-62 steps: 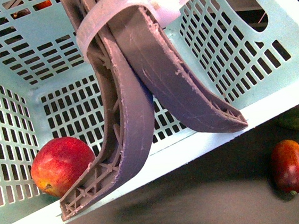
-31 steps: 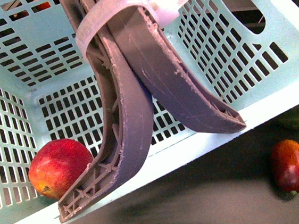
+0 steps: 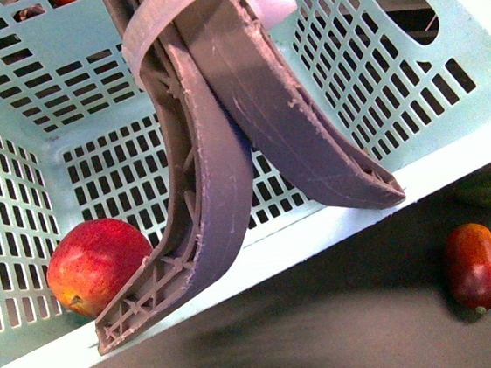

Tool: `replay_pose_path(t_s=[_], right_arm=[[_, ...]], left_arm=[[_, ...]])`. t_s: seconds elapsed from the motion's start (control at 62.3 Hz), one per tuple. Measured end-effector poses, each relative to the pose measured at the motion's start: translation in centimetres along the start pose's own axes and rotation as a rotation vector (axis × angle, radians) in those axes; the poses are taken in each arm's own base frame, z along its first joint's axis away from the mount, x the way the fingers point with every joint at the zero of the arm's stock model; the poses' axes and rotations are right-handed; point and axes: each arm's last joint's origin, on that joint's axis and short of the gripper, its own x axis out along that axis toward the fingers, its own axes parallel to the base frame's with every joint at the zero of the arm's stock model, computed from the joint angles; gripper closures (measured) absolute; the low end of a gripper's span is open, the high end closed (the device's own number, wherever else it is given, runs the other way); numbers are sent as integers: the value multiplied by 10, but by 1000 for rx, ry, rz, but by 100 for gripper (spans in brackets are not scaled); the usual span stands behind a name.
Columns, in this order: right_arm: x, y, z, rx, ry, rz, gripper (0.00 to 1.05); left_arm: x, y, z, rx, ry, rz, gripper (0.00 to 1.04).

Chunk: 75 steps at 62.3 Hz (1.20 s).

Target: Pick apple with right arm and hold basket with left

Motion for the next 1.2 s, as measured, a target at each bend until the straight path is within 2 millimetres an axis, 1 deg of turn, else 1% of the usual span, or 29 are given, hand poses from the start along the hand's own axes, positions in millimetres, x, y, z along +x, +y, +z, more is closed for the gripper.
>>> replay_pose_path(t_s=[0.048, 0.177, 0.209, 0.241, 0.273, 0.305, 0.353, 0.401, 0.498, 0.61, 0.787, 0.867, 1.011, 1.156, 1.204], right_arm=[[0, 0, 0, 0, 0, 0, 9], [0, 0, 0, 0, 0, 0, 9], [0, 0, 0, 0, 0, 0, 9], [0, 0, 0, 0, 0, 0, 9], [0, 0, 0, 0, 0, 2, 9], [0, 0, 0, 0, 0, 2, 9], [0, 0, 0, 0, 0, 2, 9], [0, 0, 0, 0, -1, 2, 9], [0, 0, 0, 0, -1, 2, 9], [0, 0, 0, 0, 0, 2, 9], [0, 0, 0, 0, -1, 2, 9], [0, 0, 0, 0, -1, 2, 9], [0, 0, 0, 0, 0, 2, 9], [0, 0, 0, 0, 0, 2, 9], [0, 0, 0, 0, -1, 2, 9]], left_arm=[[0, 0, 0, 0, 1, 0, 90], [0, 0, 0, 0, -1, 1, 90], [1, -1, -2, -20, -37, 51, 90], [1, -3, -3, -60, -96, 141, 90], [0, -2, -5, -144, -201, 248, 90], [0, 0, -5, -207, -279, 299, 90], [-2, 2, -3, -281, -372, 342, 90], [-4, 7, 3, -349, -477, 378, 90], [-8, 15, 13, -373, -538, 410, 90], [-15, 33, 25, -440, -556, 422, 90], [-19, 67, 48, -607, -625, 438, 90], [-17, 88, 58, -666, -655, 474, 90], [-11, 120, 74, -720, -692, 538, 90], [-7, 149, 84, -749, -709, 608, 90], [-6, 154, 86, -757, -709, 611, 90]])
